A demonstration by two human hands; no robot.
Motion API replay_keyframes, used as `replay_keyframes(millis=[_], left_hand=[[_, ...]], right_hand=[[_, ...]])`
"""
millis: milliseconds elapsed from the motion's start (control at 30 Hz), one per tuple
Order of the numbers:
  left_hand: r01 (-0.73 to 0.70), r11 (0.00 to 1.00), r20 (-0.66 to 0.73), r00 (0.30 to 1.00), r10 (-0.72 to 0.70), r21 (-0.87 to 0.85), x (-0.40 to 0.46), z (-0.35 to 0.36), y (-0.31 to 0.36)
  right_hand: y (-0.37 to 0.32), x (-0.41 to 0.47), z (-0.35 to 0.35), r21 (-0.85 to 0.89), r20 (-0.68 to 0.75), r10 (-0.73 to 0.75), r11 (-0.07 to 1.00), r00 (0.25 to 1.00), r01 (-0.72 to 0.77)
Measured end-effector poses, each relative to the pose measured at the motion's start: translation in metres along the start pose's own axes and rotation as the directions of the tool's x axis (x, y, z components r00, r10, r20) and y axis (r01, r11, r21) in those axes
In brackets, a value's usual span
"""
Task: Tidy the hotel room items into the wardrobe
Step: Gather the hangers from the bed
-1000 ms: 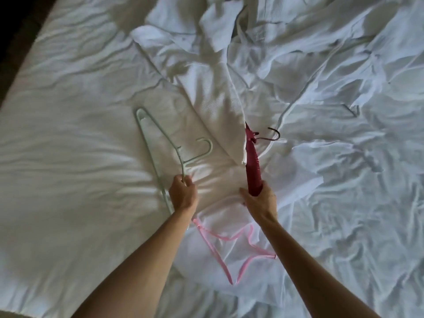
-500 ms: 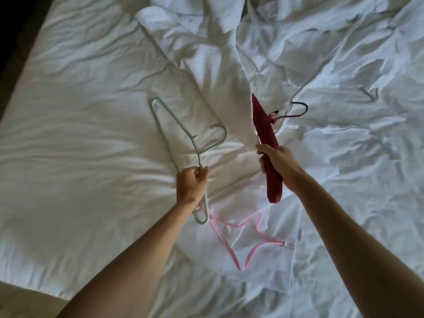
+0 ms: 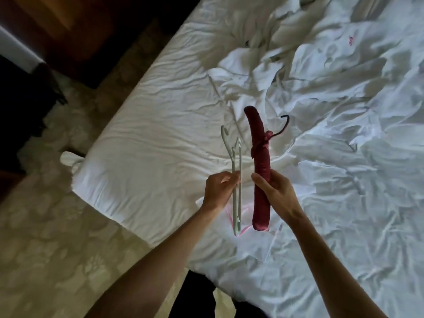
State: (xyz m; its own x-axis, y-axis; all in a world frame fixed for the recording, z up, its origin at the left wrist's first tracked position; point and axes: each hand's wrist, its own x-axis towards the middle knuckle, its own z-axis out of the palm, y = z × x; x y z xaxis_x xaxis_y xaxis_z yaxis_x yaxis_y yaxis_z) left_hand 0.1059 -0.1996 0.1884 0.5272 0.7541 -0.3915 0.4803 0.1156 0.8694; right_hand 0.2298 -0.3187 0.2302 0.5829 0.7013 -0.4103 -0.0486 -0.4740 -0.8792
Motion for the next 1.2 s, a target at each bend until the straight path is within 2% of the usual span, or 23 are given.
replay_keyframes(millis=[233, 333, 467, 600, 733, 867, 1033, 1200], left_hand=[[-0.023, 0.995, -0.274, 0.962, -0.003, -0.092, -0.109, -0.092, 0.054], [-0.064, 0.986, -0.416, 0.909, -0.007, -0.156, -0.155, -0.14, 0.058], [-0.088, 0.984, -0.592, 0.805, -0.022, -0.156, -0.22, -0.21, 0.045], [-0.112, 0.977, -0.734, 0.677, -0.058, -0.181, -0.282, -0.286, 0.009], [-0.125, 0.96, -0.823, 0.55, -0.143, -0.251, -0.332, -0.371, -0.039], [-0.147, 0.96, -0.876, 0.459, -0.147, -0.239, -0.378, -0.465, -0.085], [-0.136, 0.964, -0.908, 0.388, -0.161, -0.229, -0.432, -0.593, -0.14], [-0.148, 0.954, -0.933, 0.294, -0.208, -0.26, -0.468, -0.707, -0.185]], right_hand=[[-0.085, -0.067, 0.03, -0.157, 0.287, -0.171, 0.962, 0.942, 0.223], [-0.118, -0.086, 0.071, -0.17, 0.397, -0.237, 0.93, 0.887, 0.325], [-0.159, -0.117, 0.144, -0.187, 0.548, -0.281, 0.877, 0.788, 0.443], [-0.192, -0.159, 0.233, -0.143, 0.655, -0.333, 0.827, 0.678, 0.543], [-0.21, -0.201, 0.338, -0.143, 0.751, -0.307, 0.789, 0.585, 0.597], [-0.226, -0.245, 0.455, -0.121, 0.809, -0.278, 0.783, 0.517, 0.61], [-0.252, -0.305, 0.613, -0.071, 0.858, -0.262, 0.792, 0.443, 0.606], [-0.278, -0.345, 0.735, -0.039, 0.899, -0.257, 0.759, 0.355, 0.65]])
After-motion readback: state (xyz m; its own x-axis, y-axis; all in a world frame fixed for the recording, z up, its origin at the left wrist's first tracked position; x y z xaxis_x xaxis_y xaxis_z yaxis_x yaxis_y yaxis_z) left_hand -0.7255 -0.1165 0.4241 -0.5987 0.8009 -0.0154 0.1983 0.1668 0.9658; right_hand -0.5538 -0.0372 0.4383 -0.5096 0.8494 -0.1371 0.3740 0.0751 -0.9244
